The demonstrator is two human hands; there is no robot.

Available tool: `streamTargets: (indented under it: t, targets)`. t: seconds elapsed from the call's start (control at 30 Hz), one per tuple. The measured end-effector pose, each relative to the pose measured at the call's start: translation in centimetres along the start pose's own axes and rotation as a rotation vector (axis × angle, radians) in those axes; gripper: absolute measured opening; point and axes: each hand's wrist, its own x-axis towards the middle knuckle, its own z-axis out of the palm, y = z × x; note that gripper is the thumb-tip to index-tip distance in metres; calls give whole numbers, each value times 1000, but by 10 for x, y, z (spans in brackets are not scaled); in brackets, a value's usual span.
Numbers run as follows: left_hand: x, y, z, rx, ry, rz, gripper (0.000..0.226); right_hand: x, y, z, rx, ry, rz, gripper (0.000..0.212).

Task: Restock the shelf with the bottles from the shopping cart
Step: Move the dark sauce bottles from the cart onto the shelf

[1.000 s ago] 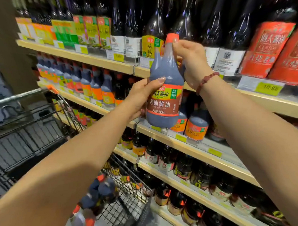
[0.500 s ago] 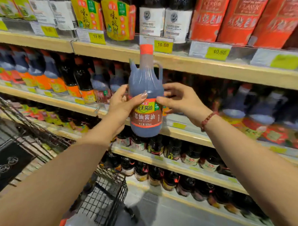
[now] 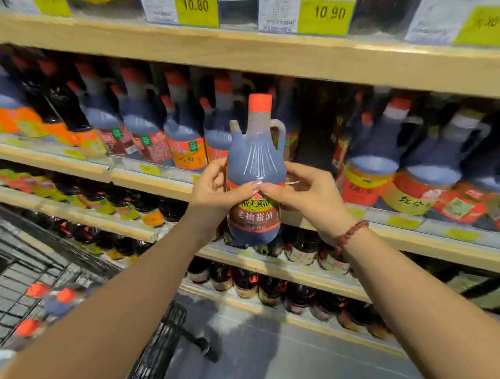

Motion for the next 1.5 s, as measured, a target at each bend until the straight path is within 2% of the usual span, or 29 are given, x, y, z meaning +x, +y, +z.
streamTargets:
  t: [0.23,0.37,0.47,0.6,0.77,0.9,1.07,1.5]
  targets:
    - [46,5,31,13,-228,-12,57,26,1,-40,-54,131,-40,30]
    - [59,13,36,20,-283,-2,49,35,4,-47,-67,166,-41,42]
    - [68,17,37,47,-296,30,51,43,1,-50,-38,168,-68,34]
    - [81,18,41,107,-263,56,47,59,2,-56,-86,167,-67,20]
    - [89,11,39,264,-216,129,46,77,13,-58,-171,156,-82,34]
    - [90,8,39,282,-176,181,43,84,20,-59,-191,173,-128,31]
    - [92,4,35,334,-135,256,52,89,26,-60,-187,153,-138,38]
    - [85,-30,29,137,11,245,58,93,49,-46,-137,144,-177,37]
